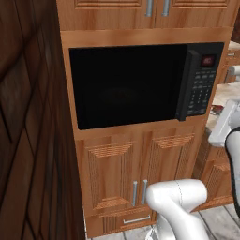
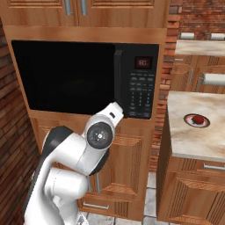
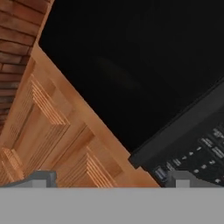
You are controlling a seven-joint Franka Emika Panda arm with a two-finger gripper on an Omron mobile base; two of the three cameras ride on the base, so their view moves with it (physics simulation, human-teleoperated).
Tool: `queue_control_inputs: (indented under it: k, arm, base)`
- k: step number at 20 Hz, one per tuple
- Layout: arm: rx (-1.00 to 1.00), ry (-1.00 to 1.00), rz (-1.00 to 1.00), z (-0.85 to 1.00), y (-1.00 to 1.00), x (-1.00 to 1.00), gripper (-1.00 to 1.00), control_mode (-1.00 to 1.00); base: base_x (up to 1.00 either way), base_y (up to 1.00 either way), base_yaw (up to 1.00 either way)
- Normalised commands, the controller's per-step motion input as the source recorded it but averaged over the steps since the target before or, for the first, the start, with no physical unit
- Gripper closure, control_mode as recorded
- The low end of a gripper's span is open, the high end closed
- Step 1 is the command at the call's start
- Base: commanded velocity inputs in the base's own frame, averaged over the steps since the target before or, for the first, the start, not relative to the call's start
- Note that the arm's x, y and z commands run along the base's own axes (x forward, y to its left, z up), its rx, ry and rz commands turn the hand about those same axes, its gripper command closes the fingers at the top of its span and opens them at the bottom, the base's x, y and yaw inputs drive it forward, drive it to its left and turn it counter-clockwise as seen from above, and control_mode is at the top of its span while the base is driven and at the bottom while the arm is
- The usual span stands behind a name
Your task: Remove the mango from the bowl and place it on the small plate. Then place the bowl with only the shrimp in the microwave, close the door, and press the start button to microwave the shrimp.
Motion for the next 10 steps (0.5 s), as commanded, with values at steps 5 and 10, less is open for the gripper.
queue_control_inputs:
  k: [5,10]
  arm:
    - [0.00,-0.04,0.18,-0.46,-0.06,0.03,-1.00,-1.00]
    - [0.00,-0.01,0.11,-0.23,0.11,0.41,-1.00,-1.00]
  base:
    - [0.00,0.00,0.00]
    - [0.00,0.00,0.00]
